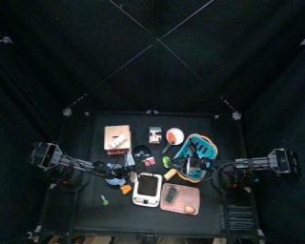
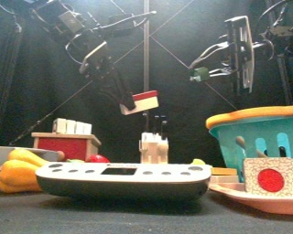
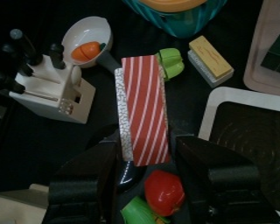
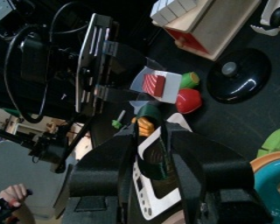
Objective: Drop seaweed
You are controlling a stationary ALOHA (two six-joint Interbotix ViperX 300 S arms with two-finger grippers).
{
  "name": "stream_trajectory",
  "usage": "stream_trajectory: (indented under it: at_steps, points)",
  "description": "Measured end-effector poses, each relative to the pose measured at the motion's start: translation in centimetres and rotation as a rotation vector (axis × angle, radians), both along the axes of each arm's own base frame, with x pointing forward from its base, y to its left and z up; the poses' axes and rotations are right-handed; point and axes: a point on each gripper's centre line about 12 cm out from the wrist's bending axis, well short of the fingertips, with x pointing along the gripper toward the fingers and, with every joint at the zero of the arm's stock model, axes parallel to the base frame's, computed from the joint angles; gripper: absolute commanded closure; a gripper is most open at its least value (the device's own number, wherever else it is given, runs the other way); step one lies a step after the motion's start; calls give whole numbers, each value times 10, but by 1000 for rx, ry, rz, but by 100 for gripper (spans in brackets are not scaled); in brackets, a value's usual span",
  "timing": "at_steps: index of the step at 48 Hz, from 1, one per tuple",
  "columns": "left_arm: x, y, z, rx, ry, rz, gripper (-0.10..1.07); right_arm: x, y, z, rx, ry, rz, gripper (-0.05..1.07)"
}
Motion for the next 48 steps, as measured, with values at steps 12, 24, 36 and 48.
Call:
stream_trajectory:
  at_steps: [12,24,36,48]
  points:
    - [0,0,-1,0,4,2,35,0,0,0,-3,-1,2,34]
    - [-1,0,-1,1,4,1,35,-1,0,-1,-9,2,5,34]
    - [-1,0,-2,-3,6,3,35,-2,1,-3,-8,13,7,34]
    - [-1,1,-2,-4,8,6,35,-7,3,-7,3,64,25,34]
